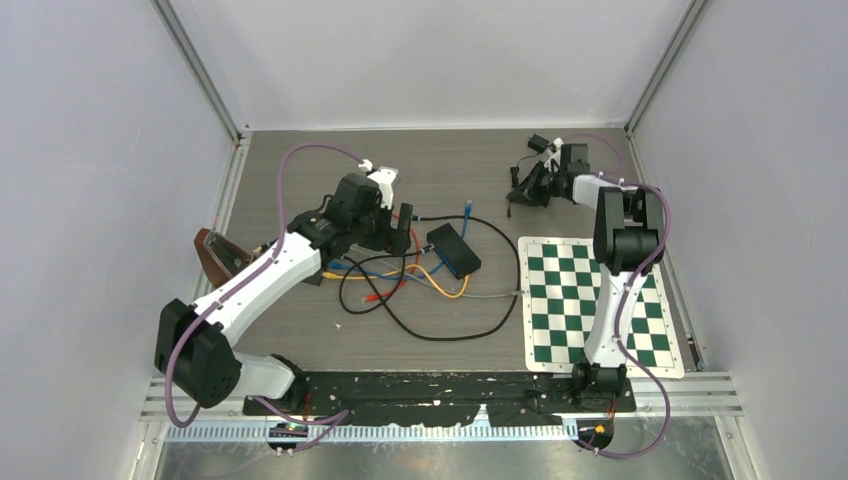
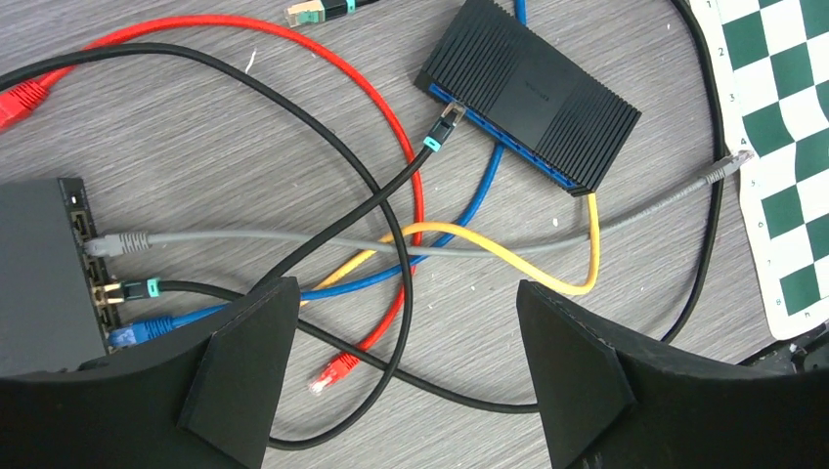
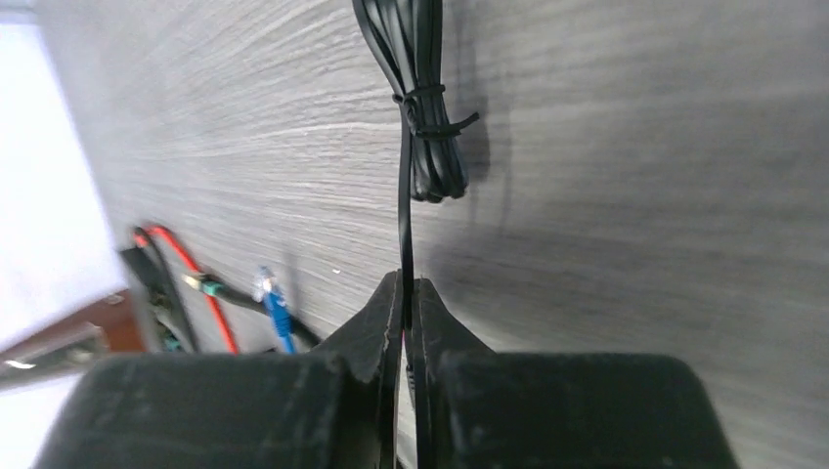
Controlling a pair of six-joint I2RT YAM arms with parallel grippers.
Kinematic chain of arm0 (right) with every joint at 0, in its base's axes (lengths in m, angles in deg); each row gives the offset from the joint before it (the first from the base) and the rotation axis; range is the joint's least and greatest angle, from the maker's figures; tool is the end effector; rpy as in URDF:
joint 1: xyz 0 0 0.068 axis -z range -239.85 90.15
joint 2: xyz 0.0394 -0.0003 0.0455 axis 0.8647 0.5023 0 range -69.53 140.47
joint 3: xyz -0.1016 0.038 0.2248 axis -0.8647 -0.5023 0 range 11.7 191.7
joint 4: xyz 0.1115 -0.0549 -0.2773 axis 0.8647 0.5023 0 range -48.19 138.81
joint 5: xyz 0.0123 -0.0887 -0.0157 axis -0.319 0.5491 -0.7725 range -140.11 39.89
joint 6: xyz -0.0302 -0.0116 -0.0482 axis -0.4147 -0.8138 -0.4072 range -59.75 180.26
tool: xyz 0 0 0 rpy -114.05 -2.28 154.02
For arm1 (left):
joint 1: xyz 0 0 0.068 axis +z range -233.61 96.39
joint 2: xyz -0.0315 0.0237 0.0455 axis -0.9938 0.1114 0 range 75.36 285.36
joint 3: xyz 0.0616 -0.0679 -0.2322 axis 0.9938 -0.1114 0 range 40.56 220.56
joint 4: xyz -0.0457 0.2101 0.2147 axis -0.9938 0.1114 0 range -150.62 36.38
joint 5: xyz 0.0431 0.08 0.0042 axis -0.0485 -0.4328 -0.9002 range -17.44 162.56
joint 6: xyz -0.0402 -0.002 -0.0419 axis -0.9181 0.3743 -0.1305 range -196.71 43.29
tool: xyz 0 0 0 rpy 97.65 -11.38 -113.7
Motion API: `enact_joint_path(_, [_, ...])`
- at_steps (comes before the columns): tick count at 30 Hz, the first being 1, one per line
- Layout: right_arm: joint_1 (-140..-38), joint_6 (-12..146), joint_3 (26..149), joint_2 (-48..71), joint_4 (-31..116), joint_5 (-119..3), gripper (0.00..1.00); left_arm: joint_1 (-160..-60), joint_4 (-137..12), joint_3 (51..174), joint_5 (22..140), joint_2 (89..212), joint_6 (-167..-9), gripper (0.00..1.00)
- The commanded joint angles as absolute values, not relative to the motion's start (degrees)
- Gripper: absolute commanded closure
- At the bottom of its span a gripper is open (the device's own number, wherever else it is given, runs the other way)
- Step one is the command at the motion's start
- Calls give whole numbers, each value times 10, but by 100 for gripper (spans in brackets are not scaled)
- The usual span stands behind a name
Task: Insert the plug into the switch port
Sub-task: Pick up the plug from the center of the board.
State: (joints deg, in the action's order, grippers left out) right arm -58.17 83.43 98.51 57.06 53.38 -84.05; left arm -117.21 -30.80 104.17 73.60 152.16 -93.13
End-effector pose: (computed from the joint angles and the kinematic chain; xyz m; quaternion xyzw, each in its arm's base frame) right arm 0.4925 0.0088 0.0820 0.0999 0.9022 0.3296 0.2596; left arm 0.2875 -0.1918 0.2605 0.1405 0.9062 -0.1761 0.3578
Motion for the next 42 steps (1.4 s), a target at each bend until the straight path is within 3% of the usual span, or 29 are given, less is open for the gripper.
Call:
enact_joint_path(1, [-598,1152,868,487,221,-823,87,-1169,-346,1058,749,1526,-952,16])
enact_joint_path(3, [-615,1160,862,479,225,-799,79,-1168,-345,1054,742,1522,-952,15])
enact_joint_path(6, [-626,1126,867,464,276,-784,58,-1166,-336,1052,738,1514,-949,15])
enact_joint_path(10, [-618,1001,880,438,338,-817,49,-1164,-325,1048,731,1489,-935,15])
enact_joint_path(14, [-608,742,959,421,483,-884,42,-1164,-314,1039,691,1460,-915,15])
enact_joint_path(22, [-620,338,1172,476,779,-857,39,-1164,-295,1013,668,1401,-896,15])
enact_joint_path(30, [-674,-155,1188,471,898,-773,31,-1163,-273,989,606,1322,-874,15])
enact_joint_path(35, [-674,-314,1210,499,930,-790,32,-1163,-274,964,563,1253,-861,15])
enact_joint_path(42, [-676,-407,1286,583,1029,-767,34,-1166,-320,913,522,1162,-849,14])
